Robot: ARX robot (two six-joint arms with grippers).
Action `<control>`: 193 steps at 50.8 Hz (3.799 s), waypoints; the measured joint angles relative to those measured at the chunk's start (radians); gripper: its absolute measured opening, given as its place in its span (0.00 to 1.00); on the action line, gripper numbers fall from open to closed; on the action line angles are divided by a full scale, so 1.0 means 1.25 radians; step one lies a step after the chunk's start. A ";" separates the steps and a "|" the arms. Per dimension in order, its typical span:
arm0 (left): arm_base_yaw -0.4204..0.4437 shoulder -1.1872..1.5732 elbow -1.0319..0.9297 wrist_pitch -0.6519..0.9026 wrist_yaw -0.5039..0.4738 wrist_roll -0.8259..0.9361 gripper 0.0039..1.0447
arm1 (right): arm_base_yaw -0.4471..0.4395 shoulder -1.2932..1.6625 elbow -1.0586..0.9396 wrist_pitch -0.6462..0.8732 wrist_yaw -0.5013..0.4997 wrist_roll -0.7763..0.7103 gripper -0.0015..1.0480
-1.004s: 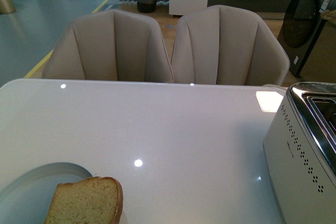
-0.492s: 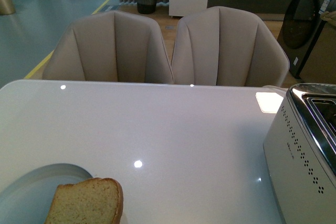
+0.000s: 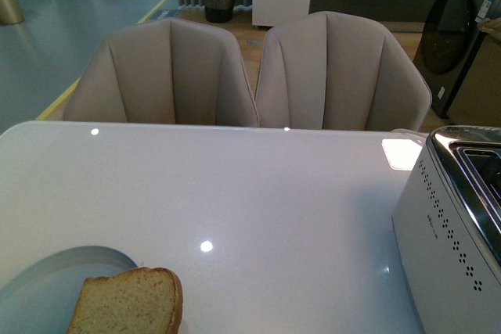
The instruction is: Left arm holds plate, right arm toasts bread
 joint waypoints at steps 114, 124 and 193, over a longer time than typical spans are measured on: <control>-0.004 0.657 0.241 0.098 -0.052 -0.321 0.03 | 0.000 0.000 0.000 0.000 0.000 0.000 0.92; -0.140 0.500 0.261 0.015 -0.089 -0.391 0.03 | 0.000 0.000 0.000 0.000 0.000 0.000 0.92; -0.567 0.364 0.313 -0.067 -0.246 -0.642 0.03 | -0.042 0.135 0.087 -0.229 -0.168 0.070 0.92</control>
